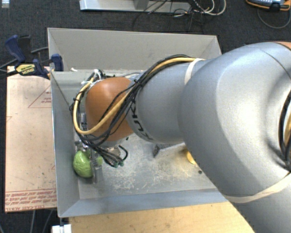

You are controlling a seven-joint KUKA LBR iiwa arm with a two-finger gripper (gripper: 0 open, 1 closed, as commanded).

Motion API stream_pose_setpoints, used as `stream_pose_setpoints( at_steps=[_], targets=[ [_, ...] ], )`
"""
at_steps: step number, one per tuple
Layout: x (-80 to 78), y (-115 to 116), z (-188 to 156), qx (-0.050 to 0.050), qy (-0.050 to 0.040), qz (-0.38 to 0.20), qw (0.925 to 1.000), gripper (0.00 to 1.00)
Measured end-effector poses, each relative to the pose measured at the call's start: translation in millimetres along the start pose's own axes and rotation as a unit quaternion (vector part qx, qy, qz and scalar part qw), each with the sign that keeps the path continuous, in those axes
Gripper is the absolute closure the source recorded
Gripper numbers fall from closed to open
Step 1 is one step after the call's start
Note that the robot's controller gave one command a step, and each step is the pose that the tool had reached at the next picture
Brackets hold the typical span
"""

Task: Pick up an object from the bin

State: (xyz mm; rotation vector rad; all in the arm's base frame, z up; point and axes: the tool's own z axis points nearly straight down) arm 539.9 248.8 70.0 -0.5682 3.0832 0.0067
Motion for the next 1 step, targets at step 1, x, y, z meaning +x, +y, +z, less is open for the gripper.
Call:
stream_pose_setpoints(
  at_steps=[1],
  targets=[
    [0.0,0.0,0.0,0.0,0.0,0.0,1.0,1.0]
  ],
)
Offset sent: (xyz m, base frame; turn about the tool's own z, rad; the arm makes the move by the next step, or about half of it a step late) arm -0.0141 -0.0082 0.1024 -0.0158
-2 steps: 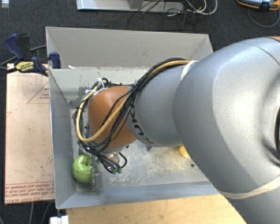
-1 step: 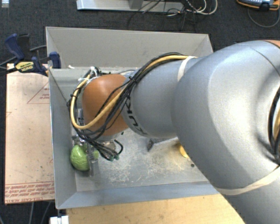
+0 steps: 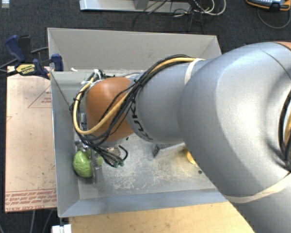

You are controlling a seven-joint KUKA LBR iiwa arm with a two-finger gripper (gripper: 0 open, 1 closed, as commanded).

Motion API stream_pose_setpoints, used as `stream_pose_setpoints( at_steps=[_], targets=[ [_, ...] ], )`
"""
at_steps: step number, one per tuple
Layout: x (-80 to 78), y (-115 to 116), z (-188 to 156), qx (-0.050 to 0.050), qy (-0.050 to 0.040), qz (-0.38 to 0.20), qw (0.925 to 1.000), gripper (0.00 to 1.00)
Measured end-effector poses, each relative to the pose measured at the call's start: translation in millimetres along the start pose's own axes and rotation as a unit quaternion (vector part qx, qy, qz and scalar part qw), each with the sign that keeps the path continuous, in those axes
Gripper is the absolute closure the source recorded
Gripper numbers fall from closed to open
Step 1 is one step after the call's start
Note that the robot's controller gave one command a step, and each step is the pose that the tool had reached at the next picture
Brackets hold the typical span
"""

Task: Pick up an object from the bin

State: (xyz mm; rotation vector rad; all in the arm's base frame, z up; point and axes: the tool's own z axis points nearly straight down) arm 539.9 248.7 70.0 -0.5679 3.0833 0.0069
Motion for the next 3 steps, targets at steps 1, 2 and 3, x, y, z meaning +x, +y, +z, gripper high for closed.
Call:
stream_pose_setpoints(
  at_steps=[1,2,3],
  targets=[
    [14.7,-2,-102,-0.001,-0.0013,-0.007,1.0,1.0],
    [14.7,-2,-102,-0.001,-0.0013,-0.007,1.0,1.0],
    [32.8,8,-306,-0.001,-0.0018,-0.036,0.9994,1.0]
  ],
)
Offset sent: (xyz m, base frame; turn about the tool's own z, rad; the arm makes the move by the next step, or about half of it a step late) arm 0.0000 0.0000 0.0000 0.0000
